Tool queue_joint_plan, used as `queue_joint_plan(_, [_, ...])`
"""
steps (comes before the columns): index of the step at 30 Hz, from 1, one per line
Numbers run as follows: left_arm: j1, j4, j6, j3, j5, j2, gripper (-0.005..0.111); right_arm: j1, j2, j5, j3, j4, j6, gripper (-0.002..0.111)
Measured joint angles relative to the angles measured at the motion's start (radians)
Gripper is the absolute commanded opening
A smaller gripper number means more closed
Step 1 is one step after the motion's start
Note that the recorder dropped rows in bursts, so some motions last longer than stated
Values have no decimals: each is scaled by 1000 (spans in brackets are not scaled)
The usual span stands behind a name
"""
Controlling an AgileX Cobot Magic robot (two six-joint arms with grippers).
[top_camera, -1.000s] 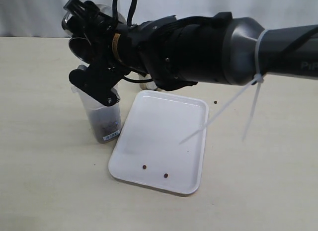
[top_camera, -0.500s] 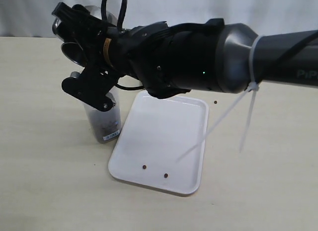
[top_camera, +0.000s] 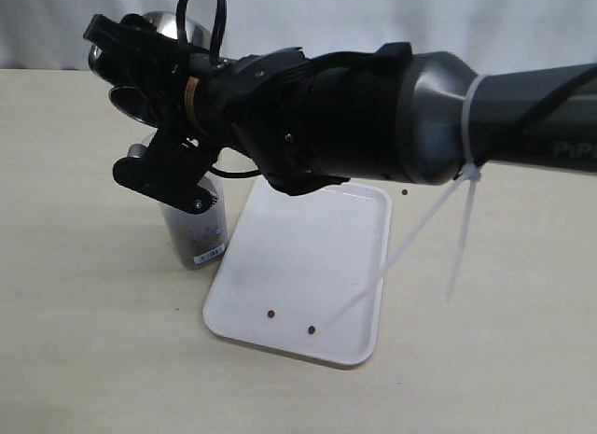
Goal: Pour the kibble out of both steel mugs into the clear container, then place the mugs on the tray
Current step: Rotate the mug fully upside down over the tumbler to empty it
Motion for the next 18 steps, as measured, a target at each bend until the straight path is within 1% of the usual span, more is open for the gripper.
queue_joint_plan(13, [0, 0, 0, 0, 0, 0, 0, 2, 0, 30, 3, 0, -37, 5])
queue_joint_plan(18, [0, 0, 0, 0, 0, 0, 0, 12, 0, 78, 48, 0, -59, 5])
